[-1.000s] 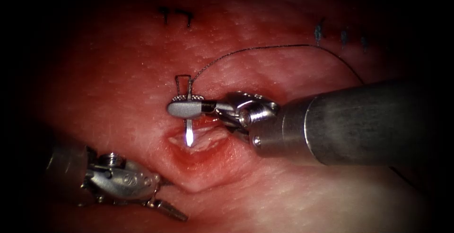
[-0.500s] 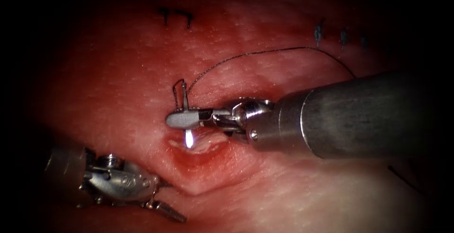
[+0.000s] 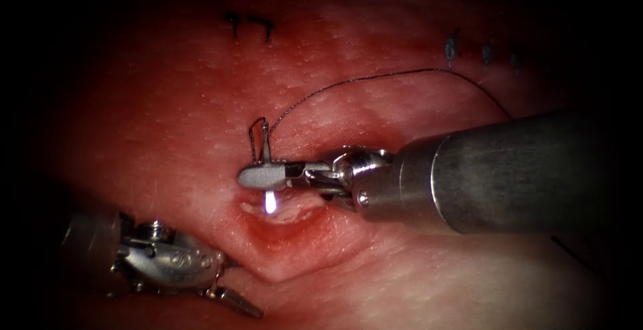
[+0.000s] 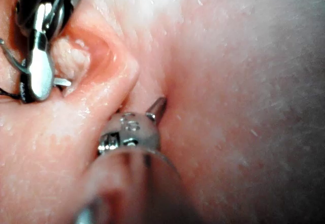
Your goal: Wound Closure
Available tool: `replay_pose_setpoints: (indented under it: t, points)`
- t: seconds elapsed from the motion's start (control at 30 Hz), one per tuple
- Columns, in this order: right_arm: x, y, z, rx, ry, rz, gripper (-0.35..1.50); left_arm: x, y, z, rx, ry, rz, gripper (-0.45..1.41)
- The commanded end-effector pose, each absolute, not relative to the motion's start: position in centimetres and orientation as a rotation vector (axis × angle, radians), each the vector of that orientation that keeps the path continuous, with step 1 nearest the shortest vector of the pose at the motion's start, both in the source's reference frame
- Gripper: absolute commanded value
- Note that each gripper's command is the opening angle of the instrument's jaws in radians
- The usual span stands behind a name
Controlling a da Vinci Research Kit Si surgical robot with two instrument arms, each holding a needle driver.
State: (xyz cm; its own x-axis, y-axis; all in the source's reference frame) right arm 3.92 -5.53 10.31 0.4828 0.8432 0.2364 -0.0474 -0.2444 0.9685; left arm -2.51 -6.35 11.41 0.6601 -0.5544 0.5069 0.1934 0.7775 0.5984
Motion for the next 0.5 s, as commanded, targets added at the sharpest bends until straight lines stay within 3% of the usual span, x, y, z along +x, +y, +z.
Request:
replay_pose_setpoints:
  t: [0.03, 0.5]
  points:
    - [3.97, -5.61, 10.34, 1.612, 0.692, 0.977, -0.35, -2.55, -6.46, 11.46, 0.538, -0.736, -0.447, 0.57]
    - [3.95, -5.78, 10.27, 1.773, 0.628, 1.027, -0.35, -2.54, -6.46, 11.46, 0.538, -0.736, -0.446, 0.57]
